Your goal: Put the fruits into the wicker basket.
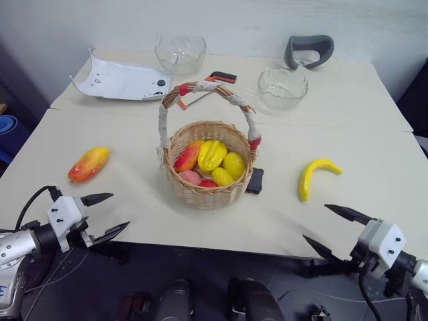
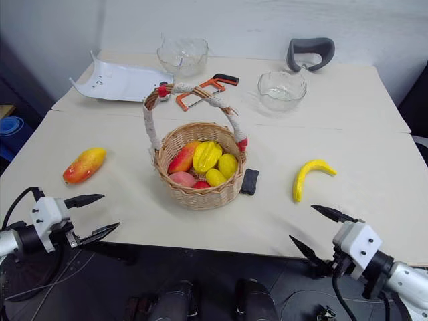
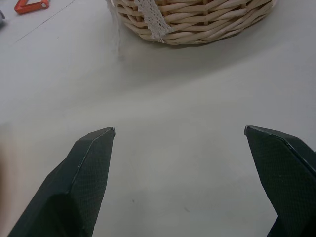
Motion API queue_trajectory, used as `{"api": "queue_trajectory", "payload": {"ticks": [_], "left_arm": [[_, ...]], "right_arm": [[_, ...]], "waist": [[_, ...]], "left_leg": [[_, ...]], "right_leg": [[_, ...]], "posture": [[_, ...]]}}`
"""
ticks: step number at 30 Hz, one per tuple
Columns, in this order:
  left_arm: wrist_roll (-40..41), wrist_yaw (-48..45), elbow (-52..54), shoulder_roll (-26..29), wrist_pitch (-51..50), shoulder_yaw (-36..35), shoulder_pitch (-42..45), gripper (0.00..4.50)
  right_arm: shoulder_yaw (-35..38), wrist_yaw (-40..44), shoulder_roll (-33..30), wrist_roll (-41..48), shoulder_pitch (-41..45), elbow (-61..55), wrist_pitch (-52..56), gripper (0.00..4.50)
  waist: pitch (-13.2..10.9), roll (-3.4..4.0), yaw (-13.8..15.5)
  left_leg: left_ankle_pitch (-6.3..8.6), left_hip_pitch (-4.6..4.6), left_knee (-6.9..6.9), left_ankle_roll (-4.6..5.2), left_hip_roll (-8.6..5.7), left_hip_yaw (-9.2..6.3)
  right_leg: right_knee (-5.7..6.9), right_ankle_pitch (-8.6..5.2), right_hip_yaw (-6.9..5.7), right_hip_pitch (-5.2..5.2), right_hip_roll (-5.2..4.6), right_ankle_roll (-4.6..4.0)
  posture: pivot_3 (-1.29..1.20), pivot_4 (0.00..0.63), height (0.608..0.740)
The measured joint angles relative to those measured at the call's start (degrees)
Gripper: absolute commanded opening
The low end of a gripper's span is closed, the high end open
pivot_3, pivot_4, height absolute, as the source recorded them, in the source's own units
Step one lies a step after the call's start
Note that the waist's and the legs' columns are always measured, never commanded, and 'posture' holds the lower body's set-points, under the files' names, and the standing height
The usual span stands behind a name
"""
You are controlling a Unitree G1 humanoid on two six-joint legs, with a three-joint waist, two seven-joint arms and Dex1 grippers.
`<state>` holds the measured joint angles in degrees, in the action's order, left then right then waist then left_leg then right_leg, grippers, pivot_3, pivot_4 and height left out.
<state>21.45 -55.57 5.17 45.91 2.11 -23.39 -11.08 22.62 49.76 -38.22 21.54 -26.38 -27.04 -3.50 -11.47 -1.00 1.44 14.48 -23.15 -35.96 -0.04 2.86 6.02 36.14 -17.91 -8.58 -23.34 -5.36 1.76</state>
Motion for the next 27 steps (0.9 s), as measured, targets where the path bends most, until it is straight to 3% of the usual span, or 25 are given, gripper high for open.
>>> {"api": "queue_trajectory", "payload": {"ticks": [5, 10, 13, 17, 23, 27], "left_arm": [[0.62, -1.21, 0.58, 0.00, -0.93, -0.01, -1.23, 4.40], [7.55, -5.35, 1.61, 1.84, -10.39, -0.22, -2.63, 4.40], [12.00, -6.03, 4.19, 2.70, -16.84, -0.55, -0.74, 4.40], [14.84, -6.33, 9.69, 4.16, -21.49, 0.42, 3.20, 4.40], [15.47, -5.00, 12.19, 3.50, -24.26, 3.91, 9.91, 4.40], [15.43, -4.92, 12.28, 2.92, -24.69, 4.59, 10.61, 4.40]], "right_arm": [[-0.01, 0.13, 0.00, -0.13, 0.28, 0.00, 0.05, 4.49], [-1.61, -0.14, -0.02, 1.90, 1.83, -0.37, 3.43, 4.49], [-4.06, -5.11, -0.96, 10.69, 12.91, -3.09, 15.32, 4.49], [-8.66, -10.77, -7.18, 17.71, 30.24, -5.15, 33.05, 4.49], [-23.01, -11.85, -9.23, 10.66, 45.14, 7.61, 44.48, 4.49], [-29.07, -9.81, -9.16, 6.56, 48.69, 12.49, 46.67, 4.49]], "waist": [[0.00, 0.00, -0.01], [0.02, -0.06, -0.10], [-0.03, 0.01, -0.79], [-0.03, 0.01, -0.92], [-0.02, -0.02, -0.28], [-0.02, -0.02, -0.37]], "left_leg": [[0.06, 0.00, -0.02, 0.01, -0.02, 0.04], [0.15, 0.05, -0.20, -0.12, 0.00, 0.06], [0.04, 0.09, -0.21, -0.12, 0.01, 0.19], [-0.06, 0.13, -0.15, -0.04, -0.01, 0.22], [-0.03, -0.01, -0.19, 0.05, -0.09, 0.51], [0.04, 0.01, -0.30, 0.17, -0.09, 0.68]], "right_leg": [[0.10, -0.03, 0.02, -0.05, 0.01, 0.05], [0.27, -0.02, 0.11, -0.04, 0.01, 0.03], [0.29, 0.07, 0.37, -0.11, 0.01, -0.09], [0.43, 0.07, 0.46, -0.19, 0.02, -0.11], [0.61, 0.00, 0.56, -0.41, 0.01, 0.00], [0.63, 0.04, 0.70, -0.41, 0.01, 0.15]], "posture": [[0.00, 0.150, 0.740], [0.00, 0.150, 0.740], [0.00, 0.150, 0.740], [0.00, 0.150, 0.740], [0.00, 0.150, 0.740], [0.00, 0.150, 0.740]]}}
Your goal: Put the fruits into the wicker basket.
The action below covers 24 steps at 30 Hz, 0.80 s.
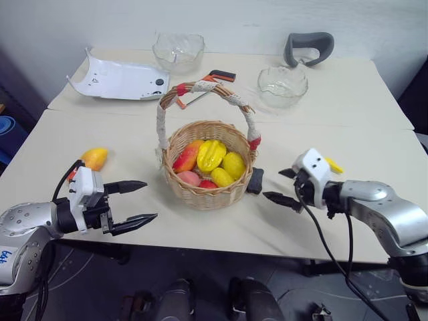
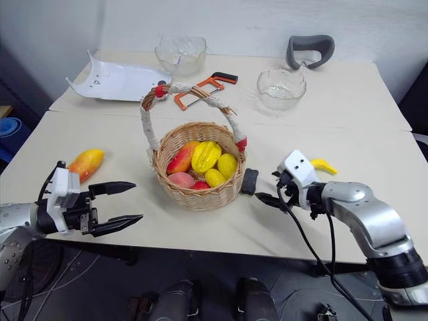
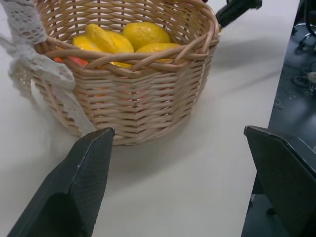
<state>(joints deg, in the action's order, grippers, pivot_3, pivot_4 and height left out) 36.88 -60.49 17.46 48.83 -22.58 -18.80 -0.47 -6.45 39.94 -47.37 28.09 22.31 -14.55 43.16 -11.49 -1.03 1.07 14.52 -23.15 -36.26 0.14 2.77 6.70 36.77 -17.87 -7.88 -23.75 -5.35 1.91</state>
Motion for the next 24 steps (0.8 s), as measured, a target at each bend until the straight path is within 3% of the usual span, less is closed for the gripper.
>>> {"api": "queue_trajectory", "payload": {"ticks": [12, 19, 24], "left_arm": [[-0.51, 0.55, 0.00, -1.55, 0.08, 0.94, 0.07, 4.40], [-1.03, 0.55, -0.18, -1.61, 0.56, 0.95, 0.30, 4.40], [-1.35, 0.58, -0.19, -1.89, 1.14, 0.96, 0.27, 4.50]], "right_arm": [[-6.65, 7.13, 9.65, -9.53, 10.74, 19.06, -8.39, 4.49], [-7.11, 6.31, 15.72, -13.60, 12.97, 21.30, -9.43, 4.49], [-6.92, 5.20, 17.47, -15.23, 11.92, 20.19, -10.24, 3.36]], "waist": [[0.00, 0.00, -1.38], [0.01, -0.02, -2.43], [0.01, -0.02, -2.80]], "left_leg": [[-0.05, 0.08, -0.06, 0.09, 0.02, 0.14], [-0.07, 0.12, -0.07, 0.06, 0.04, 0.14], [-0.08, 0.18, -0.01, 0.03, 0.04, 0.16]], "right_leg": [[0.12, 0.20, 0.19, -0.05, 0.01, 0.08], [0.20, 0.20, 0.22, -0.04, 0.01, 0.08], [0.22, 0.20, 0.24, -0.04, 0.01, 0.07]], "posture": [[0.00, 0.150, 0.740], [0.00, 0.150, 0.740], [0.00, 0.150, 0.740]]}}
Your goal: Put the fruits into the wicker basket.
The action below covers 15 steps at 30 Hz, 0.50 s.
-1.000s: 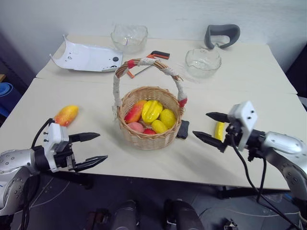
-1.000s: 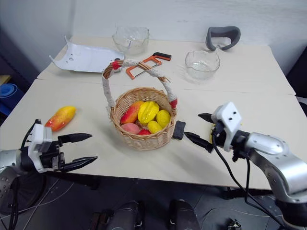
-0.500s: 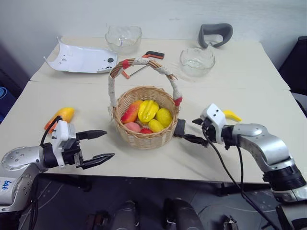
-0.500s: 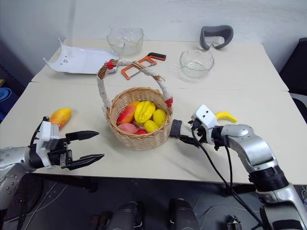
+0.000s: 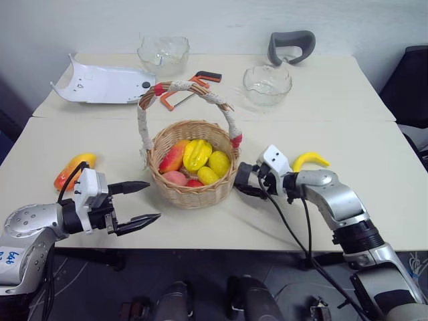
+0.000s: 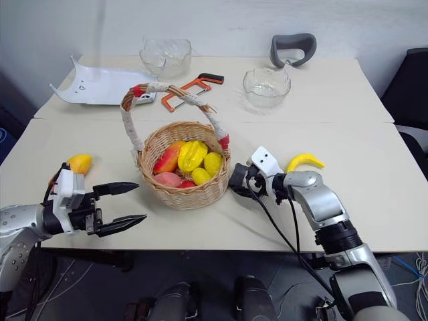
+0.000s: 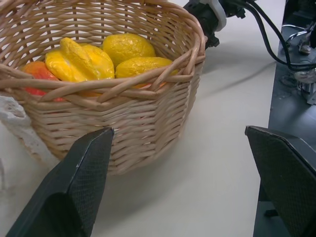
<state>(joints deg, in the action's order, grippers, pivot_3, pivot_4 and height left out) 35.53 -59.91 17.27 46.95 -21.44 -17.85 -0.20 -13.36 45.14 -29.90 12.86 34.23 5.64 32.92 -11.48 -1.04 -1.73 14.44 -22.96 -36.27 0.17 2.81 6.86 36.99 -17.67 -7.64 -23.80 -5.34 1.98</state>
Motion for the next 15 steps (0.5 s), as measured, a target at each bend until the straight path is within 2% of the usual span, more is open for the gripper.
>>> {"api": "queue_trajectory", "payload": {"ticks": [4, 10, 15], "left_arm": [[-0.20, -0.14, -0.09, -0.23, 0.70, 0.00, -0.10, 4.50], [-1.09, -0.82, -0.70, -0.40, 1.89, -0.02, -1.01, 4.50], [-1.27, -1.56, -1.47, -0.55, 2.57, -0.02, -1.91, 4.50]], "right_arm": [[0.47, 0.29, -0.02, -0.18, -1.68, -1.37, -0.82, 2.48], [3.09, 5.57, -4.86, 1.25, -7.18, -6.62, -3.51, 0.47], [10.02, 8.93, -10.03, 4.33, -13.15, -13.22, -5.99, 0.47]], "waist": [[0.00, 0.00, 0.12], [0.00, 0.00, 0.33], [0.00, 0.00, 0.38]], "left_leg": [[0.01, 0.00, -0.01, 0.01, -0.02, 0.00], [0.04, -0.05, 0.00, 0.06, -0.04, 0.00], [0.04, -0.03, -0.01, 0.07, -0.04, 0.00]], "right_leg": [[-0.01, 0.00, 0.01, 0.01, -0.02, 0.00], [-0.08, 0.00, 0.00, 0.00, -0.03, 0.00], [-0.09, 0.00, 0.00, 0.01, -0.03, 0.01]], "posture": [[0.00, 0.150, 0.740], [0.00, 0.150, 0.740], [0.00, 0.150, 0.740]]}}
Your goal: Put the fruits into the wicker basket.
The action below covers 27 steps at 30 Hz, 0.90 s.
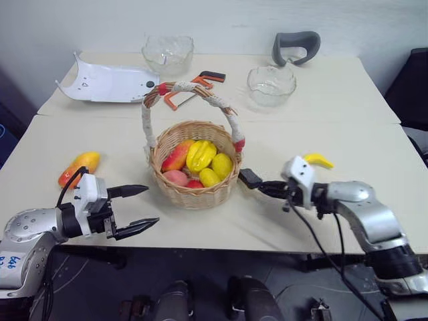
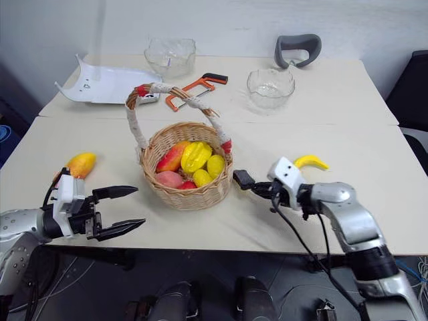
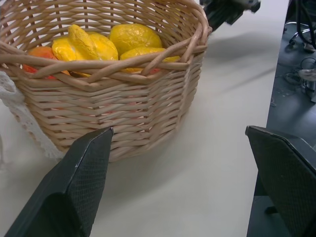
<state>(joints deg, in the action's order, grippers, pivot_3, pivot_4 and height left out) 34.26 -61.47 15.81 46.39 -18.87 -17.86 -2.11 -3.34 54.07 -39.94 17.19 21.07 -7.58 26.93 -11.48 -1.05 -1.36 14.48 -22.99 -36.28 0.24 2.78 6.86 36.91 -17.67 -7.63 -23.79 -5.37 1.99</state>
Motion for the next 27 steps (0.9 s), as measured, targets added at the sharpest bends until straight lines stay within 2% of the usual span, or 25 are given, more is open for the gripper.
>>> {"api": "queue_trajectory", "payload": {"ticks": [3, 6, 12, 16, 17, 22, 25, 27], "left_arm": [[-0.12, -0.66, -0.27, -0.04, 0.40, 0.20, -0.08, 4.50], [-0.61, -1.01, -0.77, -0.04, 0.81, 1.04, 0.21, 4.50], [-0.79, -1.45, -0.91, 0.03, 0.82, 1.06, 1.31, 4.50], [-0.77, -1.66, -0.88, 0.03, 0.81, 1.01, 1.28, 4.50], [-0.76, -1.78, -0.85, 0.02, 0.80, 1.00, 1.27, 4.50], [-0.59, -1.90, -0.28, -0.16, 0.59, 1.02, 0.94, 4.50], [-0.37, -1.89, 1.10, -0.20, 0.16, 1.06, 0.79, 4.50], [0.15, -1.88, 2.22, -0.20, 0.00, 1.11, 0.84, 4.50]], "right_arm": [[2.72, 0.34, -1.65, 1.97, -2.18, -2.22, 1.92, 0.47], [4.06, 1.65, -2.64, 5.32, -3.23, -4.72, 5.32, 1.01], [3.96, 2.00, -5.25, 7.48, -3.63, -9.03, 10.63, 2.93], [2.11, -3.93, -1.35, 4.86, -2.72, -9.95, 10.77, 4.30], [0.59, -6.07, 0.27, 3.41, -1.68, -9.62, 10.79, 4.46], [-5.48, -12.22, 5.52, -2.15, 3.70, -4.03, 11.79, 4.46], [-7.17, -12.53, 7.12, -2.79, 5.52, -1.50, 12.68, 3.85], [-7.40, -12.60, 7.61, -2.78, 5.62, -0.58, 13.08, 3.15]], "waist": [[0.00, 0.00, -0.20], [0.00, 0.00, -0.17], [0.00, 0.00, 0.07], [0.00, 0.00, -0.21], [0.00, 0.00, -0.32], [0.00, 0.00, -0.18], [0.00, 0.00, 0.03], [0.00, 0.00, 0.06]], "left_leg": [[0.00, 0.03, 0.05, -0.02, 0.02, 0.00], [0.00, 0.03, 0.05, -0.02, 0.02, 0.00], [0.01, 0.02, 0.04, -0.01, 0.00, -0.01], [0.00, 0.02, 0.05, -0.03, 0.02, 0.00], [-0.01, 0.02, 0.05, -0.05, 0.02, 0.01], [-0.02, -0.03, 0.04, -0.05, -0.01, 0.01], [-0.02, -0.07, -0.01, -0.03, -0.01, 0.00], [-0.02, -0.07, -0.01, -0.03, -0.03, 0.00]], "right_leg": [[0.00, 0.00, 0.00, 0.00, 0.02, 0.00], [0.00, 0.00, 0.01, 0.00, 0.01, 0.00], [-0.03, 0.00, 0.01, 0.00, -0.01, 0.00], [-0.01, 0.00, 0.01, -0.01, 0.00, 0.00], [0.00, 0.00, 0.02, -0.02, 0.01, 0.00], [0.00, 0.00, 0.03, -0.05, -0.01, 0.00], [-0.01, 0.00, 0.02, -0.04, -0.02, 0.00], [0.00, 0.00, 0.02, -0.05, -0.03, 0.00]], "posture": [[0.00, 0.150, 0.740], [0.00, 0.150, 0.740], [0.00, 0.150, 0.740], [0.00, 0.150, 0.740], [0.00, 0.150, 0.740], [0.00, 0.150, 0.740], [0.00, 0.150, 0.740], [0.00, 0.150, 0.740]]}}
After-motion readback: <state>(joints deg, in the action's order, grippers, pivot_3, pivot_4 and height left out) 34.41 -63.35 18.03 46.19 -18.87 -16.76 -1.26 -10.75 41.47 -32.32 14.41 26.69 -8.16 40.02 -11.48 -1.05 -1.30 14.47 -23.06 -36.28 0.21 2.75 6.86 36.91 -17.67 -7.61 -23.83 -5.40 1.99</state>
